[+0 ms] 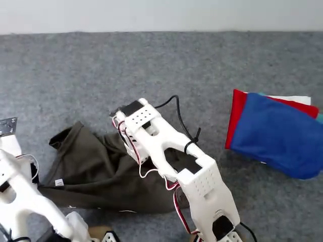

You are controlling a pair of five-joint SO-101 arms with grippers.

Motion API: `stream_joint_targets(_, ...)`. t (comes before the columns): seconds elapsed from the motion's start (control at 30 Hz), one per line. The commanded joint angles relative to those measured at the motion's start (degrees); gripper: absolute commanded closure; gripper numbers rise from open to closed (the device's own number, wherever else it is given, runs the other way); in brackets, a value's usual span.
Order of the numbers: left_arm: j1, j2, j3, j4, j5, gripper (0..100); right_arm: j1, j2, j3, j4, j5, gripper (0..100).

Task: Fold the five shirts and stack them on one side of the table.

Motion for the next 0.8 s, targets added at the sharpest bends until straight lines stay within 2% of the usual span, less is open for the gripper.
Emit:
stream_joint_targets(0.0,0.35,-0.09,-1.63,0.44,-0.09,99,1.19,-1.45,-5.19,0.40,-0.79,96.7)
stream_joint_targets(0.03,0.44,-0.09,-1.63,0.44,-0.09,99,1.54,-2.07,-6.07,1.19,-0.88,95.2)
stream_joint_targets(0.1,0.44,-0.09,-1.89,0.44,-0.09,99,1.80,-3.38,-8.35,2.86,-0.70,99.4)
stream_joint_targets(0.37,0.44,-0.53,-2.15,0.44,-0.09,99,1.54,-10.15,-14.07,4.70,-0.18,99.0)
stream_joint_targets(0.43,0.53,-0.53,-2.15,0.44,0.53,99,1.36,-11.47,-15.91,4.44,3.25,99.0)
stream_joint_targets(0.53,0.97,-0.53,-2.68,0.09,3.60,99,0.66,-12.62,-18.11,4.09,8.09,98.9)
stream_joint_targets(0.63,3.08,-0.62,-4.88,0.35,7.30,99,0.84,-12.70,-21.98,2.24,8.35,98.9)
stream_joint_targets(0.77,8.88,-0.62,-12.79,0.00,18.90,99,2.77,-12.62,-26.46,-9.10,8.44,98.9)
